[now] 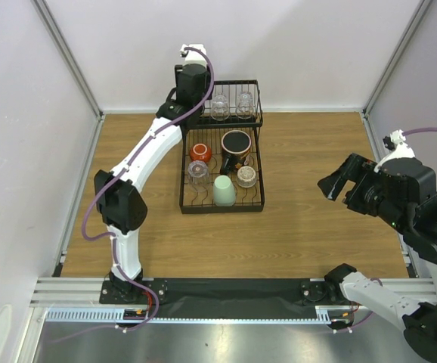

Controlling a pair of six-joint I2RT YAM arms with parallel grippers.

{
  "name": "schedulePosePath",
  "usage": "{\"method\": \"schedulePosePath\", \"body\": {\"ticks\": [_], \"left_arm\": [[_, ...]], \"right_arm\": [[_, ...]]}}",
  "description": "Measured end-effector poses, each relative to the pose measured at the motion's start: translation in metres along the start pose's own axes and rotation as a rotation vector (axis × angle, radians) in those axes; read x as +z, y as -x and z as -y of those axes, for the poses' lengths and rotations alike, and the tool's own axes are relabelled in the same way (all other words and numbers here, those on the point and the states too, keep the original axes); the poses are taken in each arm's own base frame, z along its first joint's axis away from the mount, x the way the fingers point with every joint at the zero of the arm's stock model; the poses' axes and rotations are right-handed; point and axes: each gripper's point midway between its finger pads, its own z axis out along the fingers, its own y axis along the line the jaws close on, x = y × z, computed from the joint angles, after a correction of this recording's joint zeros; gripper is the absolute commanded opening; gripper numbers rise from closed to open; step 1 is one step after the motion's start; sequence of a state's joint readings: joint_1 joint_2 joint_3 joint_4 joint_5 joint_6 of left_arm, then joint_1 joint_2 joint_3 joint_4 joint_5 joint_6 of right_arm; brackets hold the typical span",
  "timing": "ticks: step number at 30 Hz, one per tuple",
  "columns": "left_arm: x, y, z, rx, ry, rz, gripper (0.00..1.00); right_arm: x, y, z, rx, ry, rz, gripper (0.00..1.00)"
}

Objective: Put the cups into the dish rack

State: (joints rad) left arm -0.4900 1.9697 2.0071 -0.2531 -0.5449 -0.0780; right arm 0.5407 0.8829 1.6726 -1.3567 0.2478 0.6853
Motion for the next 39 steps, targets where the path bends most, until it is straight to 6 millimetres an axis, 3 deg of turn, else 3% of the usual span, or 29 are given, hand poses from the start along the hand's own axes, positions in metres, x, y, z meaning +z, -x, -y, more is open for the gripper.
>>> {"method": "schedulePosePath", "body": {"ticks": [14,17,35,39], "left_arm": [[0.013,-0.037,0.006,0.025,0.011,-0.087,0.01],[0.014,-0.041,0.006,0.026,0.012,-0.096,0.04],[0.019,-0.063,0.004,0.014,0.024,-0.153,0.35],[0.021,-0.065,0.004,0.012,0.021,-0.158,0.52]], "right_arm": [[0.016,-0.003,-0.003,-0.024,-0.035,-0.041,0.89],[0.018,-0.004,-0.002,-0.032,-0.040,-0.047,0.89],[0.023,-0.006,0.000,-0.074,-0.052,-0.061,0.90],[0.023,-0.006,0.001,-0.074,-0.053,-0.060,0.90]]}}
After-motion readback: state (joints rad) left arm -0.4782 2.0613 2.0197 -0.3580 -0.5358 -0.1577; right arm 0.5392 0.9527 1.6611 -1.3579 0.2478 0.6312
